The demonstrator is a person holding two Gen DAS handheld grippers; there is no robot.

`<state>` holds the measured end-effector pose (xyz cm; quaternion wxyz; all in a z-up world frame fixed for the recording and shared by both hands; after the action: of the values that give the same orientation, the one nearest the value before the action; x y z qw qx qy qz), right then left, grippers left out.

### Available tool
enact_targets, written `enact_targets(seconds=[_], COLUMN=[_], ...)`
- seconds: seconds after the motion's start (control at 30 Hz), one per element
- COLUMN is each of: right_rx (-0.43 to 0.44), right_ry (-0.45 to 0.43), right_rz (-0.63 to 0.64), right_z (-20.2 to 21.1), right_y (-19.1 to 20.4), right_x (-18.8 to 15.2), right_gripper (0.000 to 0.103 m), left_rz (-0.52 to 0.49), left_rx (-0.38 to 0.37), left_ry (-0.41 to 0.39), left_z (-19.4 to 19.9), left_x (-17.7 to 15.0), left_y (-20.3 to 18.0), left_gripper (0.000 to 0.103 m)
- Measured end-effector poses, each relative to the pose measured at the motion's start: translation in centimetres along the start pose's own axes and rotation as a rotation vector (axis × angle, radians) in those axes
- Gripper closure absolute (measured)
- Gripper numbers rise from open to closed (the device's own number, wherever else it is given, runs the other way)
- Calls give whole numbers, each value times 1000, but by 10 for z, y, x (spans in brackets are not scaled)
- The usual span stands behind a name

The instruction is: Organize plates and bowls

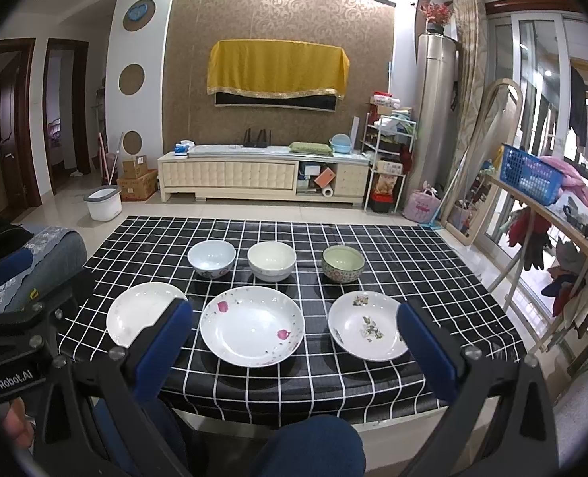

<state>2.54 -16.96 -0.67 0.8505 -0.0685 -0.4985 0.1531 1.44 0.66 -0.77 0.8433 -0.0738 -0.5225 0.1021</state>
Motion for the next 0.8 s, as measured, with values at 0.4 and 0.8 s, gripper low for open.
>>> enact_targets(seconds=[0.4,0.8], right_rx=[6,15], right_ry=[5,6], right_rz=[1,2], right_z=[0,0], right_y=[2,4], right_x=[0,-1], right_gripper=[0,0], left_rz=[0,-2], left_rx=[1,4], left_ry=[0,4], left_z=[1,1], left_x=[-2,-2], left_y=[1,3], left_gripper=[0,0])
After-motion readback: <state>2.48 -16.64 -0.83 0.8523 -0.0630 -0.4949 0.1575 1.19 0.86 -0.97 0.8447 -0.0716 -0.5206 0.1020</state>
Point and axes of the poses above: each gripper's, at about its wrist camera, not at the fingertips, and z roughly against the way its jaws point, y to its left, x to its top, the point moved 2 cm from there along -z, roughly the way its jaws point, and after that the axes turned 11 degrees about z, right-handed, at the moved point
